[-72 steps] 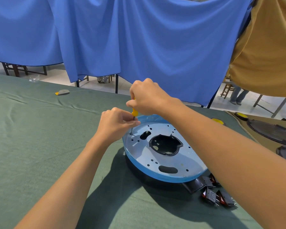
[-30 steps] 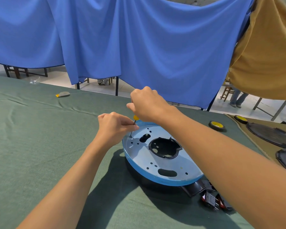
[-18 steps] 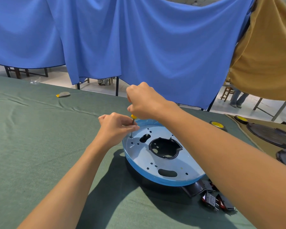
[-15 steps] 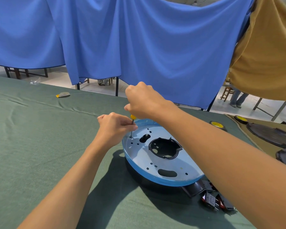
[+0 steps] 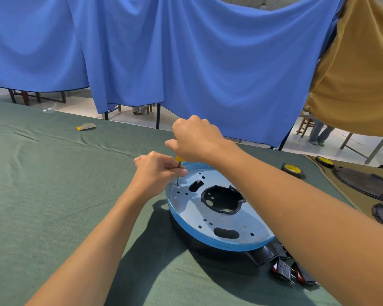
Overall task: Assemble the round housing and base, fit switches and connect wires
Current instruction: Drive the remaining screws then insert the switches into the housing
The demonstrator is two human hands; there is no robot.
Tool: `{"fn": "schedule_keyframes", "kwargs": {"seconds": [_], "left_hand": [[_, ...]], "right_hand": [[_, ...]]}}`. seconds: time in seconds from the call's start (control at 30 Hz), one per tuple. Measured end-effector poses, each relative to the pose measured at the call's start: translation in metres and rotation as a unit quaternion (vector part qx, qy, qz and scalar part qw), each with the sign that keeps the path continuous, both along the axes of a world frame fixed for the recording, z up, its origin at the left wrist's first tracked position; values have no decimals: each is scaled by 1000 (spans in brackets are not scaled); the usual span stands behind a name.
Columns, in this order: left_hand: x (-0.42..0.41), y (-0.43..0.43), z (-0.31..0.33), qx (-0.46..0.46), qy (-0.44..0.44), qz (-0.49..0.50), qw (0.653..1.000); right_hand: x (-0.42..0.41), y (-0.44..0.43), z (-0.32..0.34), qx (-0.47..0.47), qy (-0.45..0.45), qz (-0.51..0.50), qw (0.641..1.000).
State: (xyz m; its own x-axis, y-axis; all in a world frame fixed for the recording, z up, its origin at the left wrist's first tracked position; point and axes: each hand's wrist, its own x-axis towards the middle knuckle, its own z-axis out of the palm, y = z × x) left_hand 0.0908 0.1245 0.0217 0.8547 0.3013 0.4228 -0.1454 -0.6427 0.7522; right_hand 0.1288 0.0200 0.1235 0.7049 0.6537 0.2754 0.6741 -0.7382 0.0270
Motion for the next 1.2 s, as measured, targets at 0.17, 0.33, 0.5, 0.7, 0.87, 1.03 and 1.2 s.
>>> {"fn": "schedule_keyframes", "kwargs": {"seconds": [0.17,0.33,0.5,0.7,0.87,1.03,1.2], "left_hand": [[3,5,0,-2,32,-37,999],[2,2,-4,-9,-1,-17,1000],[3,3,-3,12,-6,-15,1000],[4,4,-2,12,15,-23,1000],[3,4,-4,10,-23,8,1000],[5,7,-1,53,20,-25,998],[6,6,-4,41,-10,2,999]], "right_hand": [[4,0,-1,16,52,84,995],[5,-3,-3,36,19,34,999],[5,-4,-3,41,22,31,998],[8,-4,1,43,34,59,997],[5,-4,-1,31,15,9,999],[6,-4,1,19,22,88,996],[6,-4,1,40,17,49,998]]}}
